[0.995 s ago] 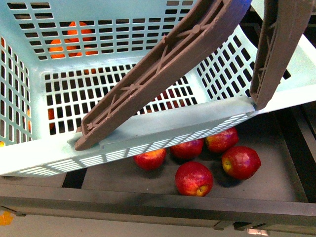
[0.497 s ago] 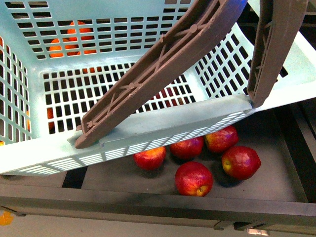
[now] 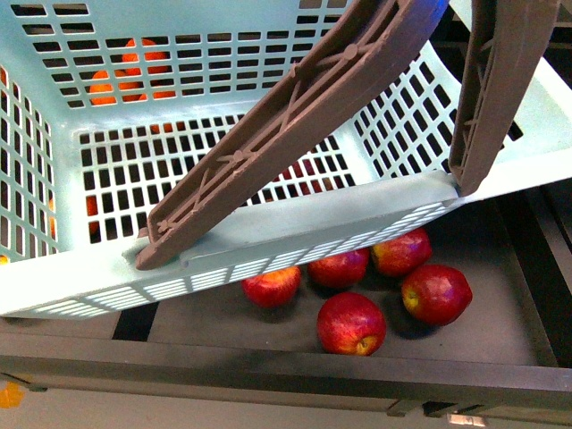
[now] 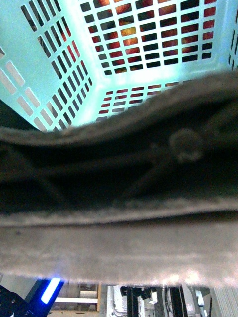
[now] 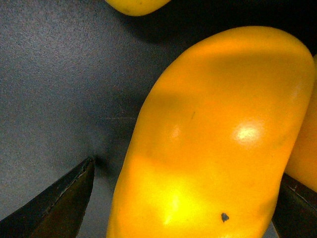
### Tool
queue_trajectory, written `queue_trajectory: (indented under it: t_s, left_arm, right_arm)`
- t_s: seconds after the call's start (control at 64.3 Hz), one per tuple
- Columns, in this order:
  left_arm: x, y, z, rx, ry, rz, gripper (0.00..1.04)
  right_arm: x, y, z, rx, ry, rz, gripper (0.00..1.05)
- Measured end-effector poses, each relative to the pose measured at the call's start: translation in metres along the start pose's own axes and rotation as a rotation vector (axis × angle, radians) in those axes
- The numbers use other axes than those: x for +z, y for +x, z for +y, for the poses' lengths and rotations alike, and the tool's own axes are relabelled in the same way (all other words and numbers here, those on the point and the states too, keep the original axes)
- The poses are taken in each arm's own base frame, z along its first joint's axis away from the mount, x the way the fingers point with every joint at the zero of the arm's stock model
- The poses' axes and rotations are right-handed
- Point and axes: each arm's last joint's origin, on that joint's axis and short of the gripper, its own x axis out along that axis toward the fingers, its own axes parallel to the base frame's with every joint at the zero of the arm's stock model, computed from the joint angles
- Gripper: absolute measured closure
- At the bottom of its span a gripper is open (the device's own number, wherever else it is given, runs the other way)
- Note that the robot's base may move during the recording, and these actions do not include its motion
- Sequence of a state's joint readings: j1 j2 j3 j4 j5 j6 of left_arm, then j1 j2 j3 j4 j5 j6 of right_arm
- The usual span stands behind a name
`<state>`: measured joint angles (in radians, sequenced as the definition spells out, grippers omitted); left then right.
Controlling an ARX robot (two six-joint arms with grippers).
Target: Pick mango and avocado into basket
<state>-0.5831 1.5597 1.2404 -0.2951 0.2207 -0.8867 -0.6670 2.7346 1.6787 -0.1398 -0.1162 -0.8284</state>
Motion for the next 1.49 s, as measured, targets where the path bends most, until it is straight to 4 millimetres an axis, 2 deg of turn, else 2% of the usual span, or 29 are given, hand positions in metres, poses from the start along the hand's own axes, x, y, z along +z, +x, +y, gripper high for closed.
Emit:
queue_trajectory:
  t_s: [0.218,0.342,0.513,0.699,0.715,0.839,0.87,0.964,0.995,1.041,1.259,1.352,1.415,1.492]
  left_arm:
    - [0.0,0.0,0.0,0.0,0.0,0.0,0.91]
    - [0.0,0.0,0.0,0.0,0.0,0.0,0.91]
    - [0.0,0.0,0.0,0.0,0.0,0.0,0.91]
    - [0.0,0.0,0.0,0.0,0.0,0.0,0.91]
    - [0.0,0.0,0.0,0.0,0.0,0.0,0.91]
    - [0.0,0.0,0.0,0.0,0.0,0.0,0.91]
    - [0.0,0.0,0.0,0.0,0.0,0.0,0.91]
    - [0.0,0.0,0.0,0.0,0.0,0.0,0.91]
    - [0.0,0.0,0.0,0.0,0.0,0.0,0.91]
    - [0.0,0.0,0.0,0.0,0.0,0.0,0.91]
    - [0.0,0.0,0.0,0.0,0.0,0.0,0.91]
    - [0.0,0.0,0.0,0.0,0.0,0.0,0.91]
    - [0.0,0.0,0.0,0.0,0.0,0.0,0.91]
    - [0.0,0.0,0.0,0.0,0.0,0.0,0.91]
  right_arm:
    - [-0.006,0.0,-0.004,0.006,0.037,-0.006,0.4]
    - [-0.015,-0.003,-0.003,0.031,0.102,-0.034,0.42]
    - [-0.022,-0.022,0.002,0.069,0.152,-0.118,0.43]
    - [-0.013,-0.075,0.002,0.068,0.158,-0.291,0.43]
    - [-0.01,-0.086,0.003,0.067,0.153,-0.321,0.43]
    - [-0.002,-0.136,0.009,0.069,0.139,-0.444,0.43]
    - [0.0,-0.155,0.014,0.08,0.127,-0.49,0.43]
    - [0.005,-0.192,0.028,0.095,0.11,-0.572,0.43]
    - [0.007,-0.204,0.034,0.101,0.105,-0.597,0.43]
    - [0.013,-0.238,0.054,0.116,0.08,-0.669,0.43]
    - [0.04,-0.314,0.106,0.134,0.017,-0.877,0.43]
    - [0.058,-0.349,0.139,0.165,-0.007,-0.989,0.43]
    - [0.067,-0.359,0.159,0.201,-0.027,-1.03,0.43]
    - [0.077,-0.361,0.182,0.246,-0.035,-1.047,0.43]
